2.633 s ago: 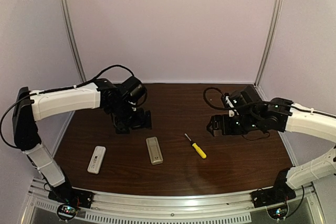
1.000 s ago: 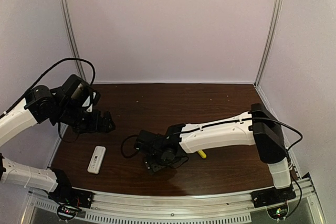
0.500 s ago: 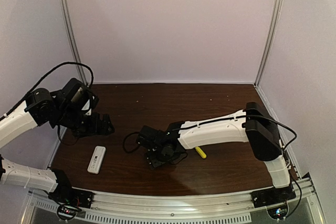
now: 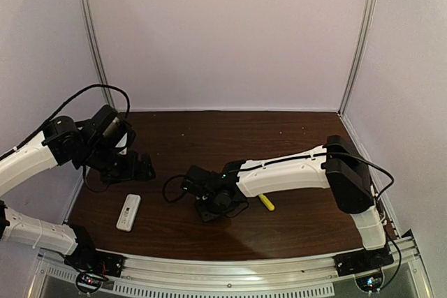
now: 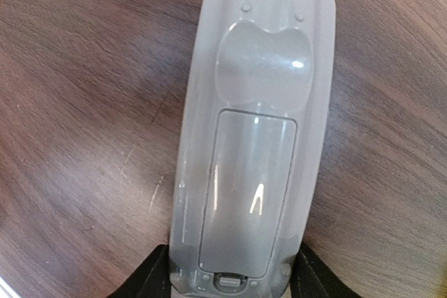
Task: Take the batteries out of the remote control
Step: Pick up the remote control from the center of the board, then pass from the right arm to the left
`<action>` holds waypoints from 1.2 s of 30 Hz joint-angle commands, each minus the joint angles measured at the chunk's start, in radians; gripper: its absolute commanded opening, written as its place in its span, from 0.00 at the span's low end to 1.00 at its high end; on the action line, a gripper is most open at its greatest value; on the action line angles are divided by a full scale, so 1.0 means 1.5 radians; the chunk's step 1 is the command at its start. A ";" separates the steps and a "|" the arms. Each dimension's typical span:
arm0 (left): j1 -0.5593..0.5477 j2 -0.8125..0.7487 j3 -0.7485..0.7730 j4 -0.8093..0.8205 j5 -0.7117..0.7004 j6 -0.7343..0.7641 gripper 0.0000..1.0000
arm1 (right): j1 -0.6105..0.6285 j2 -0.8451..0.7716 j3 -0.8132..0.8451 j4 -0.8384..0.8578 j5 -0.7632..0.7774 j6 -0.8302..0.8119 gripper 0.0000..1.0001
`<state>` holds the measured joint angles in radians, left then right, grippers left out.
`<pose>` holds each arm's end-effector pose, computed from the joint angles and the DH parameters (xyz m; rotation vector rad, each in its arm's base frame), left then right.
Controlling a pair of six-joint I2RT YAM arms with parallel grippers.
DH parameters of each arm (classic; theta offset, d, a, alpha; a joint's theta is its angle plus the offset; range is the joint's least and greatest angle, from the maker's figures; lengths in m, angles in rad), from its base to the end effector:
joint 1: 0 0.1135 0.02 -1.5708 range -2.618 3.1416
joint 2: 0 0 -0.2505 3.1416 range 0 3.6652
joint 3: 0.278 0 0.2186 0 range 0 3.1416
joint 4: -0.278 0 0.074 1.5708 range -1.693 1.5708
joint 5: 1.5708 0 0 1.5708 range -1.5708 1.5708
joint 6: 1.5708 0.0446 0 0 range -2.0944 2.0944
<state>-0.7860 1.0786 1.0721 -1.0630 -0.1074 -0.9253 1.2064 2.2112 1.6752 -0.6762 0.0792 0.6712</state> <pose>0.1229 -0.1163 0.2891 -0.2251 2.6925 -0.4270 0.1539 0.3936 0.1477 -0.7328 2.7500 0.3496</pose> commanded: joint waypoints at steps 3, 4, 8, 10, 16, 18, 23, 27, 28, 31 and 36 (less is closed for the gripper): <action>0.005 0.009 0.007 0.032 0.012 0.010 0.98 | -0.010 0.030 -0.015 -0.006 0.002 -0.026 0.50; 0.005 0.009 0.007 0.033 0.014 0.015 0.97 | -0.010 0.026 -0.019 -0.003 0.003 -0.033 0.46; 0.005 0.012 0.017 0.056 0.067 0.052 0.97 | -0.016 -0.004 -0.043 0.021 -0.005 -0.070 0.33; 0.008 0.011 0.021 0.073 0.123 0.069 0.97 | -0.017 -0.028 -0.059 0.036 -0.005 -0.095 0.29; 0.065 -0.021 0.028 0.097 0.244 0.102 0.97 | -0.018 -0.104 -0.091 0.049 -0.012 -0.163 0.27; 0.101 -0.042 0.022 0.121 0.311 0.115 0.97 | -0.018 -0.136 -0.110 0.057 -0.020 -0.190 0.25; 0.158 -0.056 0.031 0.129 0.403 0.143 0.96 | -0.018 -0.241 -0.174 0.084 -0.034 -0.259 0.25; 0.167 -0.047 0.023 0.174 0.474 0.141 0.94 | -0.018 -0.317 -0.217 0.104 -0.051 -0.293 0.25; 0.168 -0.044 0.018 0.190 0.490 0.136 0.94 | -0.018 -0.334 -0.225 0.109 -0.060 -0.301 0.25; 0.168 -0.025 0.013 0.234 0.540 0.120 0.93 | -0.018 -0.377 -0.243 0.120 -0.092 -0.325 0.25; 0.168 0.022 0.008 0.270 0.613 0.109 0.92 | -0.018 -0.431 -0.260 0.136 -0.112 -0.352 0.21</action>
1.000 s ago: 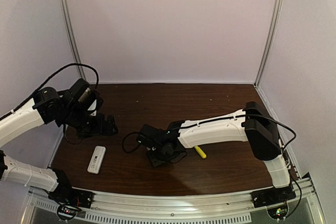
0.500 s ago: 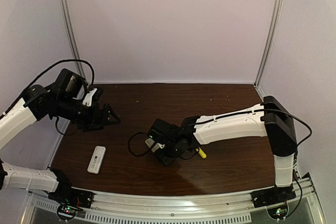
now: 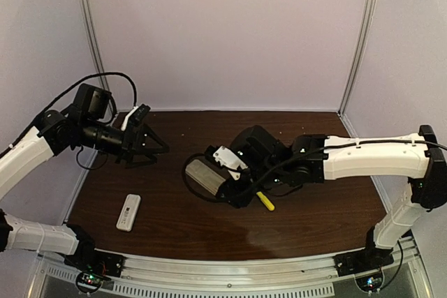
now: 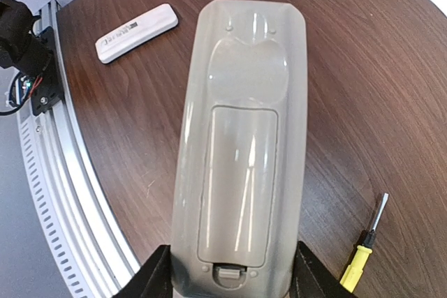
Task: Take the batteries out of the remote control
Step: Pass from the right arm to the left
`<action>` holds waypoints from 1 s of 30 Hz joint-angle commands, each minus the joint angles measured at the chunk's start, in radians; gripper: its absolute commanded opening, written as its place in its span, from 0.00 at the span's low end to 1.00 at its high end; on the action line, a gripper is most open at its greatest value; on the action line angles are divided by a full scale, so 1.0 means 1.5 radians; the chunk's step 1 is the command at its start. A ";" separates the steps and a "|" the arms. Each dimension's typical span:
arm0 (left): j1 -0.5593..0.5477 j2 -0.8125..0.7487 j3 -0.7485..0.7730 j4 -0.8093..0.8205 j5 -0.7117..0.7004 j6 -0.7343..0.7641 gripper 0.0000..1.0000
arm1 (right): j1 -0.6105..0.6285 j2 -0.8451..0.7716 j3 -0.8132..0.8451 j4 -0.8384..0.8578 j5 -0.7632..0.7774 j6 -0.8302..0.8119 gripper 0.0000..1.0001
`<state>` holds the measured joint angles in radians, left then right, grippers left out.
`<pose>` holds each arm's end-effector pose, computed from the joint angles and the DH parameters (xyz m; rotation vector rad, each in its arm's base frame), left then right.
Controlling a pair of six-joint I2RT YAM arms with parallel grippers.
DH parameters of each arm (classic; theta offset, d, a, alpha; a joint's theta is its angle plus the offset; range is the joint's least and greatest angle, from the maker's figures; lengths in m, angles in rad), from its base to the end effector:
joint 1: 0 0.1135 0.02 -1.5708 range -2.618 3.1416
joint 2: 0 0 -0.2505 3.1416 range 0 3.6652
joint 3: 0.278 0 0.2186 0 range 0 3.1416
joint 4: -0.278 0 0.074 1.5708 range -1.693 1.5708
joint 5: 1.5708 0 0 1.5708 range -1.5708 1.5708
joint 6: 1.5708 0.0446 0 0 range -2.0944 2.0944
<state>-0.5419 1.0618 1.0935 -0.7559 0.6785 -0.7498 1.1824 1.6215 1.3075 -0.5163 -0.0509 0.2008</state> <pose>0.1463 -0.1207 0.3268 0.1361 2.5305 -1.3840 0.1233 0.3073 0.2683 -1.2096 2.2107 0.6732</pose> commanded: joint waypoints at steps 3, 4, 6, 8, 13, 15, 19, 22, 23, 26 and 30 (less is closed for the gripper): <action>0.005 0.063 -0.004 0.079 0.125 -0.008 0.90 | -0.002 -0.056 -0.019 0.035 -0.023 -0.049 0.20; 0.005 0.071 -0.003 0.086 0.135 -0.011 0.90 | -0.002 -0.060 -0.019 0.037 -0.021 -0.051 0.20; 0.005 0.088 0.001 0.094 0.145 -0.016 0.89 | -0.002 -0.065 -0.017 0.038 -0.017 -0.057 0.20; 0.005 0.103 0.003 0.103 0.158 -0.022 0.88 | -0.001 -0.067 -0.013 0.037 -0.011 -0.060 0.20; 0.006 0.145 0.019 0.111 0.175 -0.041 0.82 | 0.003 -0.079 -0.008 0.054 0.010 -0.070 0.19; 0.005 0.160 0.030 0.114 0.182 -0.047 0.81 | 0.005 -0.084 -0.008 0.065 0.022 -0.073 0.19; 0.001 0.181 0.033 0.135 0.199 -0.066 0.79 | 0.010 -0.087 -0.005 0.074 0.038 -0.079 0.18; -0.005 0.198 0.037 0.137 0.203 -0.068 0.77 | 0.015 -0.085 -0.002 0.080 0.054 -0.084 0.18; -0.007 0.203 0.039 0.137 0.203 -0.069 0.77 | 0.017 -0.084 0.000 0.081 0.058 -0.087 0.18; -0.011 0.217 0.048 0.143 0.211 -0.074 0.73 | 0.022 -0.079 0.006 0.083 0.070 -0.091 0.18; -0.012 0.228 0.057 0.167 0.232 -0.090 0.69 | 0.028 -0.072 0.015 0.089 0.077 -0.092 0.18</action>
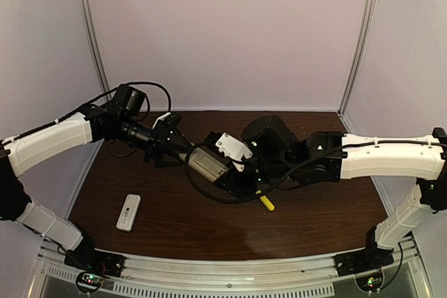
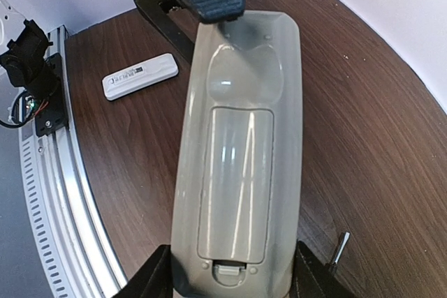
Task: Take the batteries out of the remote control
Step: Pass from the right arm to the left
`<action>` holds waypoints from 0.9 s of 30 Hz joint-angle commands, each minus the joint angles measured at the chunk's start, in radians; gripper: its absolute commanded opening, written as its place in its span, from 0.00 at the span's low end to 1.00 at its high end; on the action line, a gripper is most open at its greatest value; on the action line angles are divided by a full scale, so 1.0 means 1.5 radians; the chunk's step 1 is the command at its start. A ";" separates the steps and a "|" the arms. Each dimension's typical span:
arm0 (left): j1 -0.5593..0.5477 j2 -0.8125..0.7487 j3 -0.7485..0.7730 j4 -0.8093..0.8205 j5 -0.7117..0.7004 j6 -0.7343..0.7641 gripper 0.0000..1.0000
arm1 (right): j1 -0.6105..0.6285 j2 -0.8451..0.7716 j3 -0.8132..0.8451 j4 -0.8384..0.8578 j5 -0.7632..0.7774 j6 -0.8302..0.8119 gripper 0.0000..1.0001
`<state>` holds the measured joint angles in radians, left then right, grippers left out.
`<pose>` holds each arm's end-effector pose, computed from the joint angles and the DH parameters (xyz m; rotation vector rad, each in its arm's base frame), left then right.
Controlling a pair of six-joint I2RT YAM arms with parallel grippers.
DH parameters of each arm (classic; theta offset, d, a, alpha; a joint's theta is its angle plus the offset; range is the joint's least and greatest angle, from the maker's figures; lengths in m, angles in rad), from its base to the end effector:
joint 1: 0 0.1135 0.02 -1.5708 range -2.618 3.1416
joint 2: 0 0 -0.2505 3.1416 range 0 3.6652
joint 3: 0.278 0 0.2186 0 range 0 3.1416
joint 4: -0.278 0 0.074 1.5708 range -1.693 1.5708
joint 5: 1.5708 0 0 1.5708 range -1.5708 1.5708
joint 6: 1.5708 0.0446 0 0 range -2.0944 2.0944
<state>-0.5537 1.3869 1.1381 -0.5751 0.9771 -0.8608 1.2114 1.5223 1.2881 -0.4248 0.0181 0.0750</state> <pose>0.2016 -0.1681 0.2935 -0.1333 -2.5712 1.6601 0.1133 0.2993 0.3007 -1.2385 1.9590 0.6648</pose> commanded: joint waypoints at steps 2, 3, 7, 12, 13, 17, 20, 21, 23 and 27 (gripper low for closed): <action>-0.004 0.015 0.033 0.046 0.040 -0.017 0.67 | 0.012 -0.003 0.030 0.035 0.034 -0.008 0.18; -0.004 0.017 0.033 0.046 0.044 -0.018 0.67 | 0.013 -0.001 0.032 0.039 0.035 -0.008 0.18; -0.004 0.026 0.027 0.047 0.055 -0.015 0.63 | 0.016 0.001 0.029 0.058 0.035 -0.010 0.17; -0.004 0.033 0.032 0.046 0.070 -0.011 0.53 | 0.016 0.010 0.032 0.064 0.038 -0.014 0.17; -0.004 0.034 0.033 0.046 0.073 -0.011 0.49 | 0.016 0.011 0.031 0.066 0.039 -0.014 0.17; -0.004 0.037 0.031 0.047 0.080 -0.007 0.38 | 0.016 0.014 0.028 0.070 0.039 -0.015 0.17; -0.004 0.037 0.024 0.046 0.080 -0.006 0.33 | 0.016 0.015 0.026 0.075 0.037 -0.015 0.17; -0.004 0.036 0.023 0.046 0.080 -0.005 0.31 | 0.016 0.016 0.026 0.077 0.035 -0.017 0.17; -0.004 0.036 0.021 0.047 0.080 -0.003 0.26 | 0.016 0.017 0.025 0.081 0.031 -0.018 0.17; -0.004 0.034 0.021 0.047 0.077 -0.002 0.10 | 0.016 0.018 0.026 0.081 0.034 -0.007 0.19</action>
<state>-0.5556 1.4315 1.1599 -0.5304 1.0843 -0.8532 1.2285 1.5394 1.3048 -0.3550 0.0498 0.0612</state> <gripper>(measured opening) 0.211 0.526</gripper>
